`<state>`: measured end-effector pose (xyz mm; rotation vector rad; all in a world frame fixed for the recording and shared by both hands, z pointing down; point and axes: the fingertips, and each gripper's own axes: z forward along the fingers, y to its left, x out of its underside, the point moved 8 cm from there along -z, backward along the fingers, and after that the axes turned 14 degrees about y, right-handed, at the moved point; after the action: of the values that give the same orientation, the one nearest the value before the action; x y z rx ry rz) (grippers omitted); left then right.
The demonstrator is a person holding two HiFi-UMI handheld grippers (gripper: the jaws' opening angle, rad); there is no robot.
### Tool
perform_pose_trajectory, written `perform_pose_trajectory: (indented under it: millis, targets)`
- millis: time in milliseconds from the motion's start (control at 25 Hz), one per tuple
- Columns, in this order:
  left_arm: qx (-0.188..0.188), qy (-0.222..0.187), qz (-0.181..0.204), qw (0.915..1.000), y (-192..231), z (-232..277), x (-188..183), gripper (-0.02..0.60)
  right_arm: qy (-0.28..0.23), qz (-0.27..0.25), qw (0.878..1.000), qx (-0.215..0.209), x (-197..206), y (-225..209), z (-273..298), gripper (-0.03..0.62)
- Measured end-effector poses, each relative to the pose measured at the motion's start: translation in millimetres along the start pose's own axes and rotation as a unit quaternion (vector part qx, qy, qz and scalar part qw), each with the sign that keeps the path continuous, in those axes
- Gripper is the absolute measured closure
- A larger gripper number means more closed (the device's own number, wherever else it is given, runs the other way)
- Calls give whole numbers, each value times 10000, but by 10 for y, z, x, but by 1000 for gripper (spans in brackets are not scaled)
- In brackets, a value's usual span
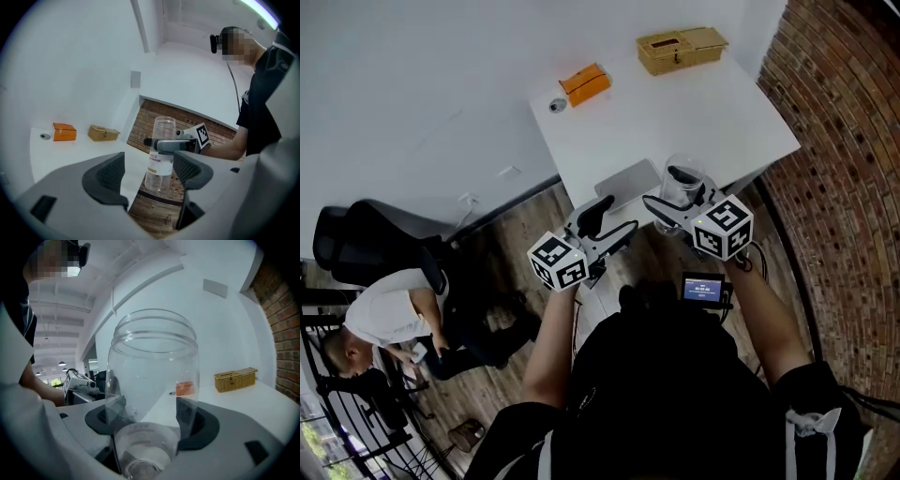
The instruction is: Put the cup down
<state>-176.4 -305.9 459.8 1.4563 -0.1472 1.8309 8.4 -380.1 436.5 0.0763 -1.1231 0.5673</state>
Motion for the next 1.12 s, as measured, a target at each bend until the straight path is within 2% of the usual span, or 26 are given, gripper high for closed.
perform_pose_trajectory:
  millis: [200, 440, 560, 960, 1120]
  targets:
    - [-129, 31, -121, 9998, 38, -45, 38, 249, 226, -350, 9991, 64, -59, -255, 159, 232]
    - [-261, 88, -249, 9993, 48, -55, 53, 248, -72, -32, 9999, 97, -185, -663, 564, 232]
    - [-344, 75, -332, 9988, 39, -86, 67, 249, -151, -49, 9998, 152, -176, -792, 841, 233]
    - [-719, 182, -762, 9943, 10, -236, 348, 249, -128, -883, 9958, 224, 42, -768, 1447, 233]
    - [-756, 240, -780, 9938, 15, -235, 374, 249, -147, -1228, 9920, 272, 133, -723, 1538, 233]
